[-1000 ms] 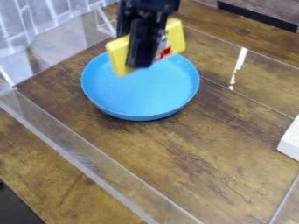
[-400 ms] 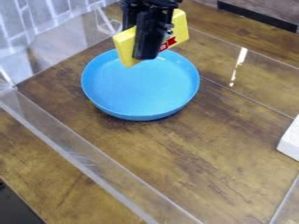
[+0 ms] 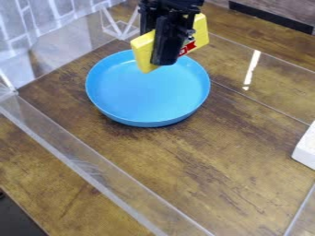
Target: Put the yellow block in the blue tray
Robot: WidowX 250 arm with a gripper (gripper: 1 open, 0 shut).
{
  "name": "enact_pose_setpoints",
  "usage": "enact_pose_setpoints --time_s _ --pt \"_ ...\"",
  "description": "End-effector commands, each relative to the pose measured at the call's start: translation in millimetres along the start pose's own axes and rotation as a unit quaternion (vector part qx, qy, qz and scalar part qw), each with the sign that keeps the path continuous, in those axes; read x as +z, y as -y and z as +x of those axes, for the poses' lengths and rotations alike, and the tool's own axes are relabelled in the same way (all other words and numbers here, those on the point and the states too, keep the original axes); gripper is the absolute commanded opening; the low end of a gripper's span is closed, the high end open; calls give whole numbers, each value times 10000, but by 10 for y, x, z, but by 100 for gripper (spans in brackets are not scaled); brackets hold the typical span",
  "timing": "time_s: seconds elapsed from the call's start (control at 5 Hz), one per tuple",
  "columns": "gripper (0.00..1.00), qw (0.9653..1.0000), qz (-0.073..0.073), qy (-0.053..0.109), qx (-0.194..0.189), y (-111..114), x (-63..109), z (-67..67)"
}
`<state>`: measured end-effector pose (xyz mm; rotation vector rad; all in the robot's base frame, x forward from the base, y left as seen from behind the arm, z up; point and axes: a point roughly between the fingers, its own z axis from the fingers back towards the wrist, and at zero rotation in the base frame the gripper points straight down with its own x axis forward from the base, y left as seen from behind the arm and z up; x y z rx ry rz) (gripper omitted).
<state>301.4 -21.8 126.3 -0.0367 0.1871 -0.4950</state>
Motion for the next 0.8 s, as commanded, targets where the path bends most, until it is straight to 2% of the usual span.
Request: enact_pose_setpoints --time_s 0.0,0.6 --pt "0 9995 166 254 115 -48 153 18" --pt "0 9979 234 254 541 -188 116 39"
